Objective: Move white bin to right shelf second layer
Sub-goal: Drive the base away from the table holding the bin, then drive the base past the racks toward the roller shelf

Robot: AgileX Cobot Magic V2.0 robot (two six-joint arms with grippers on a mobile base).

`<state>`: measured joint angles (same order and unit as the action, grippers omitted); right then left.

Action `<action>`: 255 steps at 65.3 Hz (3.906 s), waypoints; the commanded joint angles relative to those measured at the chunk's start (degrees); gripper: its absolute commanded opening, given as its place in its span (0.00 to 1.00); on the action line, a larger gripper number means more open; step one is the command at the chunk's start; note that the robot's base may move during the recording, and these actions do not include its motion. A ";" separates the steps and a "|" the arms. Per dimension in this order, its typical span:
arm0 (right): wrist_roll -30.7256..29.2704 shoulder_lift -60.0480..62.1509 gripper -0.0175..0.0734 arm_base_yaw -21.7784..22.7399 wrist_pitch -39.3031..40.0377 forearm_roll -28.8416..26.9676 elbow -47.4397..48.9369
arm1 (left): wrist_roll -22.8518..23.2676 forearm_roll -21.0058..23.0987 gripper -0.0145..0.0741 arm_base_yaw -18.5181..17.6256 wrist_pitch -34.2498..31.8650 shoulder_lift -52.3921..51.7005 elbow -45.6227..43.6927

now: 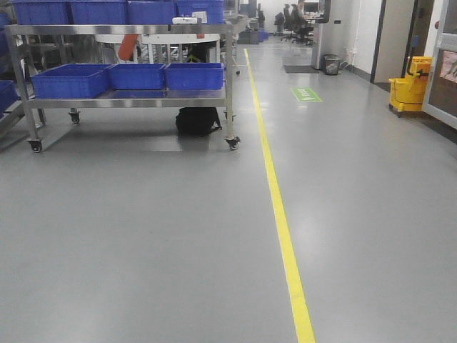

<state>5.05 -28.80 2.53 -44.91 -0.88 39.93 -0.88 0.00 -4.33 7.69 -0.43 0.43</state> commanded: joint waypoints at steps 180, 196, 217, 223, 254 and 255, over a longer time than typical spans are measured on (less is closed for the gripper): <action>-0.20 -0.14 0.25 0.28 5.20 -0.25 1.62 | 0.17 0.00 0.26 -0.24 -4.93 -0.92 2.11; -0.20 -0.14 0.25 0.28 5.20 -0.25 1.62 | 0.17 0.00 0.26 -0.24 -4.93 -0.92 2.11; -0.20 -0.14 0.25 0.28 5.20 -0.25 1.62 | 0.17 0.00 0.26 -0.24 -4.93 -0.92 2.11; -0.20 -0.14 0.25 0.28 5.20 -0.25 1.62 | 0.17 0.00 0.26 -0.24 -4.93 -0.92 2.11; -0.20 -0.14 0.25 0.28 5.20 -0.25 1.62 | 0.17 0.00 0.26 -0.24 -4.93 -0.92 2.11; -0.20 -0.14 0.25 0.28 5.20 -0.25 1.62 | 0.17 0.00 0.26 -0.24 -4.93 -0.92 2.11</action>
<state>5.05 -28.80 2.53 -44.91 -0.88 39.93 -0.88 0.00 -4.33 7.69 -0.43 0.43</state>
